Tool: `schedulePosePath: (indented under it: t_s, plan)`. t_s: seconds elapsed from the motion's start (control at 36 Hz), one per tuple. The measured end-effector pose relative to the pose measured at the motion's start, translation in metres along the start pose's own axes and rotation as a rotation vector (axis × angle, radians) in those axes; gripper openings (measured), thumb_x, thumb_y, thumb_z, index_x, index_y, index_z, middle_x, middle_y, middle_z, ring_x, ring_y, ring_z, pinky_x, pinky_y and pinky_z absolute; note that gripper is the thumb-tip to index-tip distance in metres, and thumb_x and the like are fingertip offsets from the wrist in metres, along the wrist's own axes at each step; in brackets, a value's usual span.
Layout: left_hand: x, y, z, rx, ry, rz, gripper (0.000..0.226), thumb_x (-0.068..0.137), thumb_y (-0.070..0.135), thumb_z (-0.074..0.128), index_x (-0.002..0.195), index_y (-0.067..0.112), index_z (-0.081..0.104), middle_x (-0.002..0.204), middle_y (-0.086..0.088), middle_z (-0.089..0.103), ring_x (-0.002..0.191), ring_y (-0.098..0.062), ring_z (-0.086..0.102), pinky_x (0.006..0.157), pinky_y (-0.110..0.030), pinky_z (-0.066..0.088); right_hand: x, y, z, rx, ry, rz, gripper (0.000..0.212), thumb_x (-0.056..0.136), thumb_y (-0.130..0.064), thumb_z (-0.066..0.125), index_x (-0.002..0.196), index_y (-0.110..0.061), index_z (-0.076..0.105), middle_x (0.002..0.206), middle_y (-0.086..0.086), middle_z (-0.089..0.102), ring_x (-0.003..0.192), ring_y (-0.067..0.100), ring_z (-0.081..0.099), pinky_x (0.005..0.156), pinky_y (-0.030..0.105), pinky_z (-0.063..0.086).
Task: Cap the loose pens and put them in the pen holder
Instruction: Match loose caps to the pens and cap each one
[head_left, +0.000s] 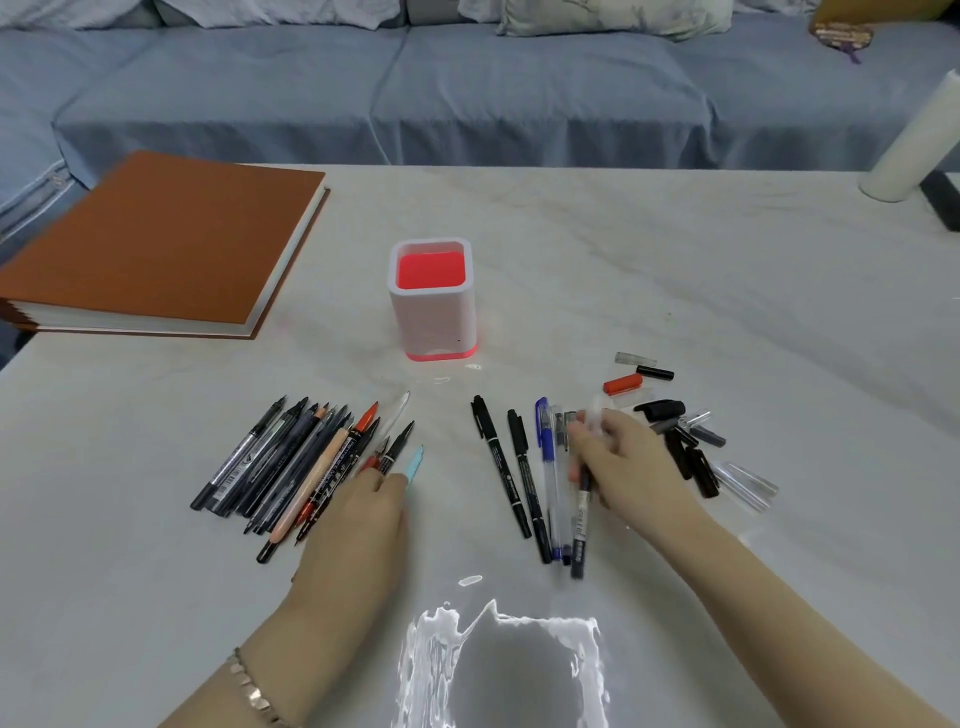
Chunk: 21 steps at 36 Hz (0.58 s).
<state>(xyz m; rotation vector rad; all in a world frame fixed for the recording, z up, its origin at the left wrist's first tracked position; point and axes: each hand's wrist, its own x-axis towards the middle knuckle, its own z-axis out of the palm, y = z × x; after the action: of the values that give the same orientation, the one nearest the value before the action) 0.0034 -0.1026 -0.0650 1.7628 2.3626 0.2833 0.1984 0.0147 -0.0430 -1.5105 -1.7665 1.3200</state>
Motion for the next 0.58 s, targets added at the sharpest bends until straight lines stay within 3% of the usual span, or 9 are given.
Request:
schedulePosePath:
  t_s: [0.06,0.14,0.28,0.39,0.44,0.5,0.58]
  plan:
    - [0.0,0.004,0.001,-0.017,-0.016,-0.006,0.024,0.061,-0.01,0.071,0.078,0.006,0.064,0.066,-0.006,0.058,0.056,-0.024,0.053,0.044,-0.031,0.041,0.007,0.003,0.003,-0.258,-0.013,-0.019,0.021,0.088,-0.027,0.053,0.101,-0.009,0.053,0.073,-0.001,0.058,0.068,0.013,0.054,0.053,0.022,0.034]
    - [0.003,0.017,-0.004,-0.135,-0.026,-0.105,0.017,0.078,-0.001,0.056,0.093,0.005,0.061,0.081,-0.009,0.059,0.074,-0.025,0.053,0.063,-0.038,0.047,0.012,0.003,0.008,-0.371,-0.032,-0.033,0.041,0.084,-0.02,0.057,0.12,-0.006,0.044,0.094,0.008,0.06,0.089,0.021,0.054,0.071,0.025,0.039]
    - [0.007,0.033,-0.012,-0.351,0.016,-0.112,0.022,0.089,0.009,0.045,0.106,0.009,0.059,0.089,-0.005,0.051,0.079,-0.02,0.049,0.066,-0.029,0.035,0.003,0.007,0.004,-0.362,-0.002,-0.11,0.038,0.083,-0.016,0.058,0.118,-0.008,0.048,0.094,0.004,0.055,0.082,0.017,0.051,0.073,0.026,0.04]
    - [0.01,0.043,-0.014,-0.453,0.027,-0.069,0.027,0.091,0.013,0.044,0.116,0.017,0.056,0.099,0.001,0.05,0.079,-0.003,0.048,0.062,-0.011,0.036,-0.014,0.02,-0.019,-0.367,0.028,-0.158,0.03,0.086,-0.018,0.056,0.116,-0.016,0.058,0.084,-0.007,0.055,0.066,-0.002,0.045,0.064,0.012,0.036]
    - [0.012,0.049,-0.015,-0.515,0.019,-0.048,0.024,0.091,0.014,0.047,0.111,0.021,0.058,0.099,0.002,0.054,0.078,-0.001,0.049,0.064,-0.006,0.037,-0.02,0.027,-0.039,-0.464,0.073,-0.165,0.021,0.086,-0.016,0.054,0.104,-0.016,0.064,0.084,-0.005,0.057,0.066,0.0,0.046,0.064,0.015,0.038]
    - [0.014,0.054,-0.014,-0.585,0.004,-0.038,0.018,0.089,0.016,0.051,0.099,0.029,0.058,0.093,0.004,0.059,0.078,-0.006,0.052,0.062,-0.008,0.038,-0.023,0.034,-0.062,-0.556,0.136,-0.102,0.018,0.086,-0.012,0.052,0.097,-0.011,0.066,0.086,0.002,0.058,0.07,0.013,0.051,0.067,0.026,0.042]
    - [0.016,0.061,-0.013,-0.685,-0.025,-0.053,0.016,0.088,0.018,0.055,0.092,0.033,0.059,0.084,0.007,0.062,0.073,-0.009,0.054,0.058,-0.007,0.04,-0.02,0.048,-0.092,-0.668,0.164,0.003,0.023,0.088,-0.012,0.052,0.108,-0.015,0.063,0.097,0.004,0.054,0.071,0.017,0.053,0.07,0.029,0.039]
